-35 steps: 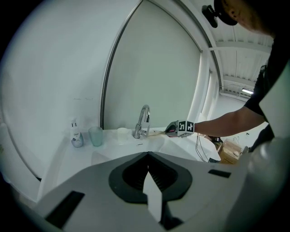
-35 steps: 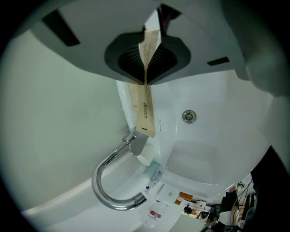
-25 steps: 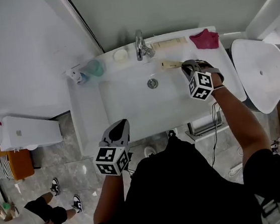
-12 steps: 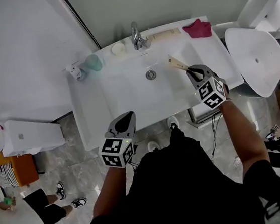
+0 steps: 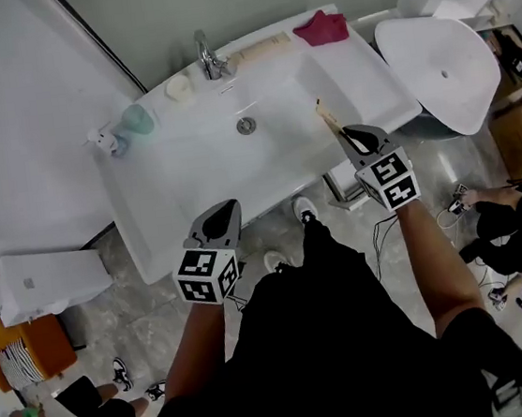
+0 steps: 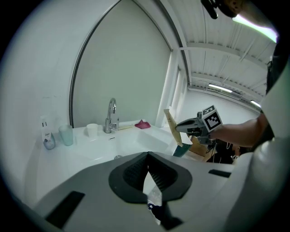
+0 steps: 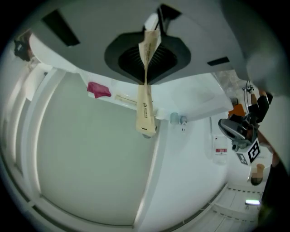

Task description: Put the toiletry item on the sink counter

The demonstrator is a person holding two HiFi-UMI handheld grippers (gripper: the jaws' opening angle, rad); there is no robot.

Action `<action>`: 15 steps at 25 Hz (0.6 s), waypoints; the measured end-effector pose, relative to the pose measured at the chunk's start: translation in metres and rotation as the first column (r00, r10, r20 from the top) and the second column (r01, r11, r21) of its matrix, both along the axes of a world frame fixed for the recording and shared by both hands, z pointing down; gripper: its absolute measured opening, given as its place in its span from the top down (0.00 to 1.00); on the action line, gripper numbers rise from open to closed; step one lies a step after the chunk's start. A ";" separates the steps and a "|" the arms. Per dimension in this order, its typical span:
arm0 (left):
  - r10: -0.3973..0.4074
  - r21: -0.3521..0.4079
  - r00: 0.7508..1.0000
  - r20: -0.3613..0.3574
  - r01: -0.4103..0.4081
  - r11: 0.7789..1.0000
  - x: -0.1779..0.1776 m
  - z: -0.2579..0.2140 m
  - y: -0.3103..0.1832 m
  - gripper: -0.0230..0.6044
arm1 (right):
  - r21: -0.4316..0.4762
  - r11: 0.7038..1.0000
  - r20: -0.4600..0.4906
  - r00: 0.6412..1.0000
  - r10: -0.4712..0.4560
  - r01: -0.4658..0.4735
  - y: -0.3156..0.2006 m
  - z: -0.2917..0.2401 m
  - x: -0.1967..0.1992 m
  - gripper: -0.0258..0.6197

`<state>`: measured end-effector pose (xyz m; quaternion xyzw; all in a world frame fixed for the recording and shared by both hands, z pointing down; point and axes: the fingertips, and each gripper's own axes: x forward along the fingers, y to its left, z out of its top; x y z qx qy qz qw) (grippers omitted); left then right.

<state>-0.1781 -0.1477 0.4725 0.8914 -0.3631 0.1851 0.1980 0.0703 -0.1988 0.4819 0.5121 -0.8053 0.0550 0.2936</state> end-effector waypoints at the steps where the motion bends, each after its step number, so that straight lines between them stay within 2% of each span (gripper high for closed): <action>1: 0.014 -0.003 1.000 -0.001 -0.014 1.000 0.004 0.002 0.001 0.96 | -0.009 1.000 0.026 0.999 0.025 -0.025 0.008 0.001 0.005 0.93; 5: 0.071 -0.008 0.997 -0.004 -0.071 0.997 0.025 0.007 0.008 0.96 | -0.049 0.992 0.112 0.986 0.122 -0.117 0.042 0.009 0.027 0.93; 7: 0.100 -0.009 0.995 -0.005 -0.100 0.995 0.038 0.008 0.011 0.96 | -0.069 0.987 0.118 0.981 0.155 -0.148 0.057 0.015 0.040 0.93; 11: 0.134 -0.008 0.991 -0.005 -0.134 0.991 0.058 0.009 0.016 0.96 | -0.095 0.982 0.052 0.984 0.169 -0.164 0.079 0.033 0.061 0.93; 15: 0.121 -0.012 0.993 0.001 -0.121 0.993 0.070 0.012 0.018 0.96 | -0.131 0.983 -0.007 0.991 0.132 -0.132 0.093 0.058 0.078 0.93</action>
